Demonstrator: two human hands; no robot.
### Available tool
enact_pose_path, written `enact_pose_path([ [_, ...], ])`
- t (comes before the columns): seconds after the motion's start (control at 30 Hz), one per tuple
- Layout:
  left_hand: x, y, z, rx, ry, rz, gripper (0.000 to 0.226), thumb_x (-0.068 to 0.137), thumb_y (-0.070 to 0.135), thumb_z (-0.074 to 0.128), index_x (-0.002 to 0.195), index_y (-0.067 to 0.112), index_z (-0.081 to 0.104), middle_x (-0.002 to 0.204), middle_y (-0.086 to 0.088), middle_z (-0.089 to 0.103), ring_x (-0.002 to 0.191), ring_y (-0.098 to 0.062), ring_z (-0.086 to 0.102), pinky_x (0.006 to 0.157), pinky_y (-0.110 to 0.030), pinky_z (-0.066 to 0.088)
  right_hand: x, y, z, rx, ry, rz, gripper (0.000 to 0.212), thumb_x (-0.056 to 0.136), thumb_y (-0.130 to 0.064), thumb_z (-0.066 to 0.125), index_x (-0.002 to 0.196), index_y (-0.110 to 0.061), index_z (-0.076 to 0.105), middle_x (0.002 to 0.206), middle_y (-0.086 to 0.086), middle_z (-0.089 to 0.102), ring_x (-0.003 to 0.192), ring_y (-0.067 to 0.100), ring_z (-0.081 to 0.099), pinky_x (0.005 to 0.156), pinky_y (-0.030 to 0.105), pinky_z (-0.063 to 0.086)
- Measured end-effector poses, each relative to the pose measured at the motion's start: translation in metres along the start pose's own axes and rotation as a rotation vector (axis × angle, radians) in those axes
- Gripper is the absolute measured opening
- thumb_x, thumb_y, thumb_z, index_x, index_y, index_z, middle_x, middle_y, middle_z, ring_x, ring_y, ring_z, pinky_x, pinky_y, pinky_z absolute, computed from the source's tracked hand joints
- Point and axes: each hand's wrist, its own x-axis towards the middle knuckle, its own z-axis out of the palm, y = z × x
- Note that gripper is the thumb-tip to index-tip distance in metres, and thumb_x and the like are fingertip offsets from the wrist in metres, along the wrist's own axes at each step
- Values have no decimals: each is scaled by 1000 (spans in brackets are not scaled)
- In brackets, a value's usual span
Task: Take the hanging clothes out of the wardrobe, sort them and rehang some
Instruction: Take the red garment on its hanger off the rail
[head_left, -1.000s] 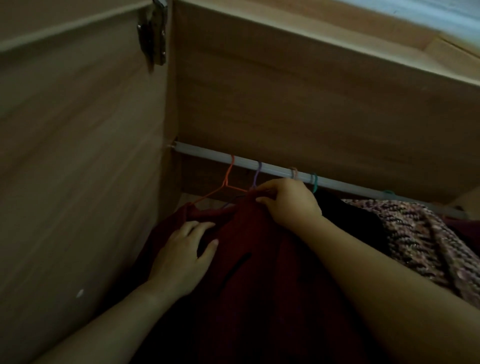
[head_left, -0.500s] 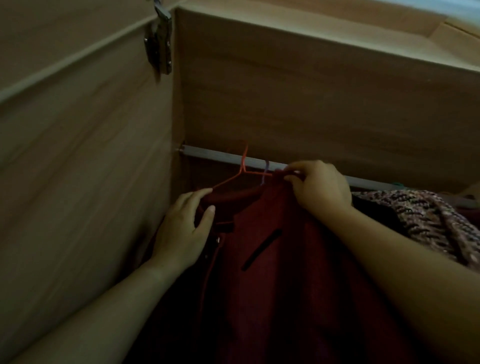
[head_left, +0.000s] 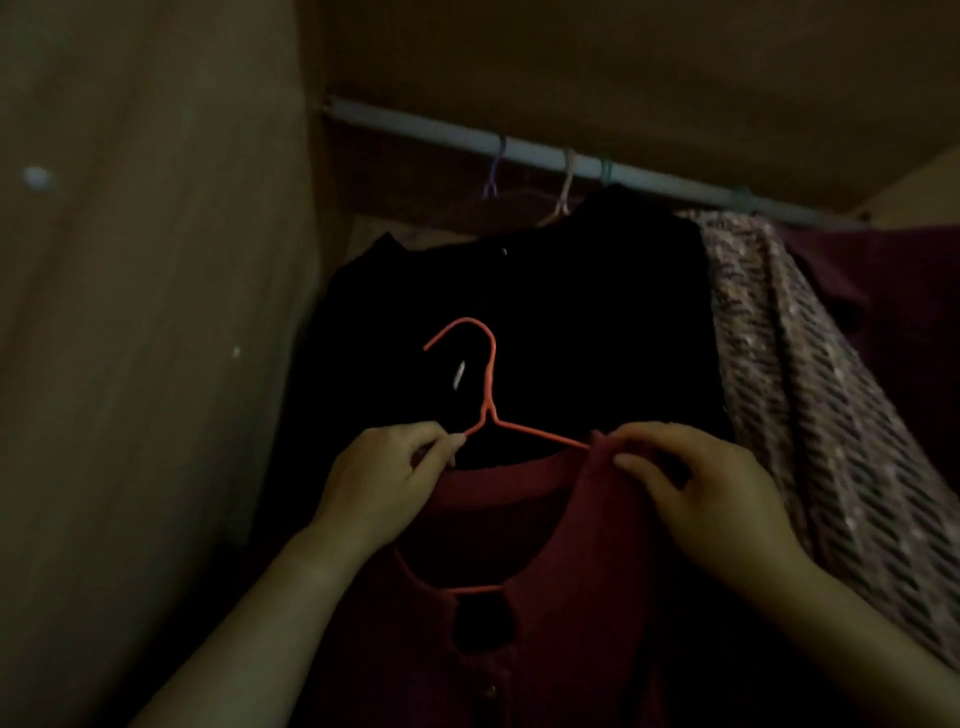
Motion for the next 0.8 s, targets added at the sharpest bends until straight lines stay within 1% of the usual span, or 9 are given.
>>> enact_pose_path([
  [0.1, -55, 25, 13, 2, 33, -30, 30, 84, 50, 47, 71, 32, 68, 68, 17, 65, 66, -1, 61, 56, -28, 49, -59, -6, -11, -52, -166, -31, 24, 88, -44, 45, 109, -37, 54, 102, -15, 59, 90, 4, 58, 74, 30, 52],
  [0.17, -85, 41, 17, 10, 47, -16, 30, 84, 49, 49, 77, 30, 71, 72, 15, 67, 68, -1, 62, 55, -31, 53, -92, -11, -18, -77, -190, -23, 33, 88, -51, 39, 114, -35, 53, 105, -17, 55, 90, 1, 55, 72, 24, 49],
  [0.27, -126, 62, 19, 65, 51, 20, 36, 85, 52, 44, 76, 29, 71, 69, 14, 66, 63, -3, 61, 48, -32, 51, -138, -18, -29, -111, -149, 21, 34, 90, -53, 39, 113, -33, 56, 101, -19, 52, 83, 1, 54, 64, 17, 46],
  [0.37, -161, 84, 16, 115, 50, 40, 36, 87, 50, 44, 75, 27, 71, 62, 12, 62, 56, -7, 59, 41, -29, 47, -177, -28, -44, -128, -75, 87, 31, 89, -47, 41, 106, -31, 63, 92, -15, 59, 74, 4, 57, 56, 24, 50],
  [0.4, -170, 93, 14, 118, 44, 43, 35, 87, 49, 46, 75, 27, 71, 60, 12, 60, 55, -7, 58, 40, -28, 46, -188, -32, -53, -130, -54, 106, 30, 90, -46, 43, 104, -30, 65, 89, -14, 60, 73, 4, 57, 56, 24, 49],
  [0.47, -186, 113, 10, 101, 18, 55, 32, 87, 47, 48, 76, 28, 71, 60, 12, 60, 54, -6, 57, 40, -25, 44, -210, -39, -73, -142, -35, 140, 27, 90, -44, 46, 101, -30, 66, 86, -14, 60, 71, 2, 56, 56, 19, 45],
  [0.53, -202, 135, 7, 72, -22, 62, 29, 86, 47, 49, 78, 29, 71, 62, 12, 62, 57, -6, 59, 42, -26, 46, -234, -44, -94, -159, -42, 185, 27, 89, -45, 47, 100, -29, 67, 83, -15, 59, 68, 1, 55, 55, 17, 43],
  [0.67, -240, 194, 2, 27, -125, 30, 30, 84, 49, 48, 78, 31, 70, 66, 12, 65, 62, -9, 62, 46, -30, 49, -287, -55, -147, -148, -51, 329, 31, 87, -48, 50, 98, -28, 69, 84, -14, 64, 69, 4, 61, 60, 28, 51],
  [0.8, -287, 264, -8, -51, -223, 30, 26, 83, 46, 53, 77, 28, 70, 69, 10, 65, 64, -13, 63, 49, -32, 49, -348, -78, -216, -76, -32, 484, 29, 84, -47, 55, 95, -25, 71, 85, -14, 66, 78, 1, 62, 71, 23, 49],
])
